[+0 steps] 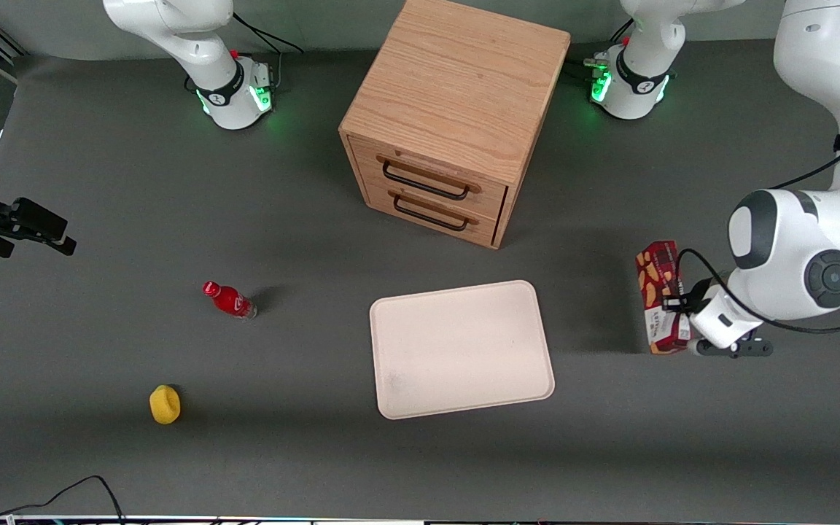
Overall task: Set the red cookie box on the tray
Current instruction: 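Close the left gripper on the red box and lift it toward the tray, then lower the held red box onto the white tray and open the left gripper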
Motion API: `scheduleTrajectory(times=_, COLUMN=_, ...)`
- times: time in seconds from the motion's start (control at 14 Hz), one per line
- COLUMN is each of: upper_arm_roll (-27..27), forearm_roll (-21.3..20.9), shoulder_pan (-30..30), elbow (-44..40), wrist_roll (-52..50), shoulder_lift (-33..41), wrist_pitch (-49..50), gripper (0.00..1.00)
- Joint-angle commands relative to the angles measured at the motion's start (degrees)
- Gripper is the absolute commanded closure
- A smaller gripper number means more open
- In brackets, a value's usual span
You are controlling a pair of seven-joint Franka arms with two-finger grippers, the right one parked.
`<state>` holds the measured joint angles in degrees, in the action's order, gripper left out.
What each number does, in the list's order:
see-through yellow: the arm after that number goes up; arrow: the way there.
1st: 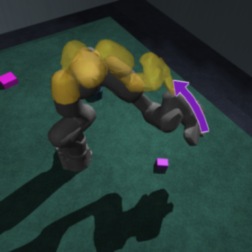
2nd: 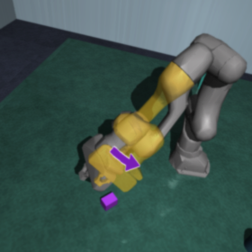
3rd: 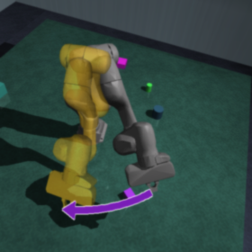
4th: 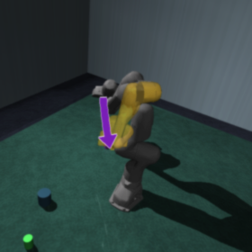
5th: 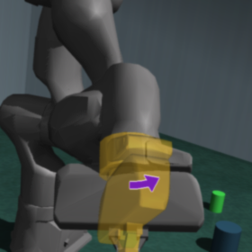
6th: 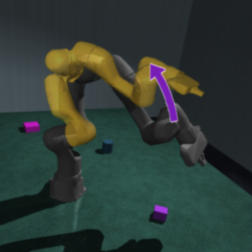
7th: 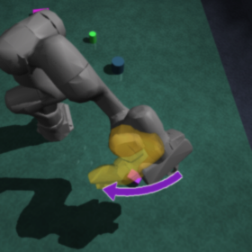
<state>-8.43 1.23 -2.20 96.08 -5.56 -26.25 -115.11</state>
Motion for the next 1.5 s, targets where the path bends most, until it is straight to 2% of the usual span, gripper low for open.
scheduleTrajectory(times=0.0, upper_arm_roll=0.7, forearm_roll=0.4, shoulder_pan=6.3, elbow=-12.6, wrist_roll=-8.2, shoulder_lift=-8.9, wrist_pitch=3.1, gripper=1.00)
scheduleTrajectory(times=0.14, upper_arm_roll=1.1, forearm_roll=-0.4, shoulder_pan=12.2, elbow=-17.4, wrist_roll=-14.4, shoulder_lift=-13.7, wrist_pitch=2.8, gripper=1.00)
scheduleTrajectory(times=0.29, upper_arm_roll=1.0, forearm_roll=-1.7, shoulder_pan=14.5, elbow=-19.7, wrist_roll=-20.4, shoulder_lift=-15.3, wrist_pitch=2.4, gripper=1.00)
scheduleTrajectory(times=0.43, upper_arm_roll=1.0, forearm_roll=-1.5, shoulder_pan=16.5, elbow=-20.3, wrist_roll=-22.1, shoulder_lift=-15.3, wrist_pitch=2.4, gripper=1.00)
scheduleTrajectory(times=0.86, upper_arm_roll=1.1, forearm_roll=-1.8, shoulder_pan=20.5, elbow=-27.6, wrist_roll=-30.4, shoulder_lift=-21.9, wrist_pitch=0.2, gripper=1.00)
scheduleTrajectory(times=1.21, upper_arm_roll=1.2, forearm_roll=-3.8, shoulder_pan=20.8, elbow=-27.4, wrist_roll=-30.7, shoulder_lift=-23.9, wrist_pitch=-3.4, gripper=1.00)
scheduleTrajectory(times=1.29, upper_arm_roll=1.1, forearm_roll=-4.8, shoulder_pan=20.8, elbow=-27.3, wrist_roll=-30.8, shoulder_lift=-24.1, wrist_pitch=-3.5, gripper=0.34)
scheduleTrajectory(times=1.36, upper_arm_roll=1.1, forearm_roll=-6.7, shoulder_pan=21.4, elbow=-27.2, wrist_roll=-30.9, shoulder_lift=-24.0, wrist_pitch=-3.5, gripper=0.00)
scheduleTrajectory(times=1.43, upper_arm_roll=1.1, forearm_roll=-7.3, shoulder_pan=21.8, elbow=-27.2, wrist_roll=-31.0, shoulder_lift=-23.9, wrist_pitch=-3.3, gripper=0.00)
